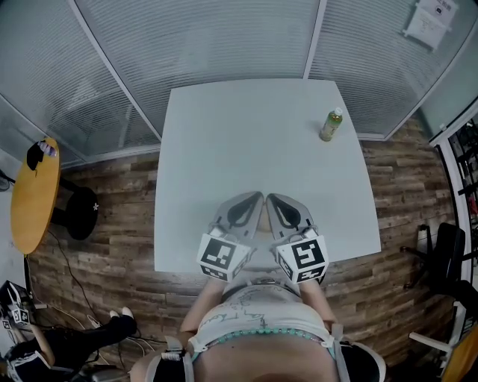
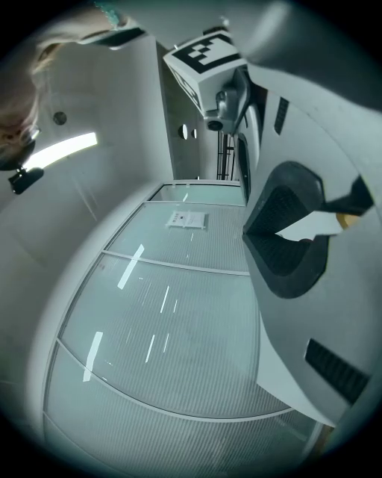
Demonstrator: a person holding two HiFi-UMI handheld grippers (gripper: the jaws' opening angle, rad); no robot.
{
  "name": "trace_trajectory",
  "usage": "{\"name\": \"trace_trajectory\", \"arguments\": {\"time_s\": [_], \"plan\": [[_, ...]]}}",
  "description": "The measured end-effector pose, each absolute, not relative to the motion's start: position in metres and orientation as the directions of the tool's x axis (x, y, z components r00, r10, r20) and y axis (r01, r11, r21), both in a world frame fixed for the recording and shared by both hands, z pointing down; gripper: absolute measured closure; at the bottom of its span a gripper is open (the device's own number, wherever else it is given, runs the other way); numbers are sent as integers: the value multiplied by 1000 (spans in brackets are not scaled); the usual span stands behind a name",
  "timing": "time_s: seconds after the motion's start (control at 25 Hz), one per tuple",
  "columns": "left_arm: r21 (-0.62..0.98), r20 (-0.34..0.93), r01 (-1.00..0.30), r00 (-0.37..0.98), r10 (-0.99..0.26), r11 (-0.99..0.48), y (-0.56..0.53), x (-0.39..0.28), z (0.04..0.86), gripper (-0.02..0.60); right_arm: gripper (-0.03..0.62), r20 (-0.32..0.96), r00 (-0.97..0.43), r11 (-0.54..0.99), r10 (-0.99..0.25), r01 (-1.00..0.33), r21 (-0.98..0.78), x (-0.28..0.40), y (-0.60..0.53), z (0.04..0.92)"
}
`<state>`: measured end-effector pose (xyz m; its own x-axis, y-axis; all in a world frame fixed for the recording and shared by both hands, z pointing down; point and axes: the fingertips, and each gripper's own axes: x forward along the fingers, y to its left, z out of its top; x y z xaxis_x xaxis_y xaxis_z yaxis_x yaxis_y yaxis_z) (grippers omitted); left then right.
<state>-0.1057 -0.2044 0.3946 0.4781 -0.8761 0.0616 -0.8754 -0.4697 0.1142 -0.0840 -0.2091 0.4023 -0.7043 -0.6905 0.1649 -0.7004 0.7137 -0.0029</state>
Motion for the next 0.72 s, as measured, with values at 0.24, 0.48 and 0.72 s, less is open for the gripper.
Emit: {"name": "trace_trajectory", "arguments": {"time_s": [0.24, 0.48, 0.72], "plan": [[118, 78, -858, 510, -857, -500, -234, -129, 402, 581, 594, 171, -675, 684, -718, -729, -3, -104, -238, 405], [151, 107, -836, 545, -832, -528, -244, -143, 423, 581, 594, 234, -650, 667, -723, -745, -5, -117, -251, 425], [181, 142, -829, 554, -820, -529, -240, -142, 440, 581, 594, 268, -635, 656, -725, -754, -11, -111, -250, 441]]}}
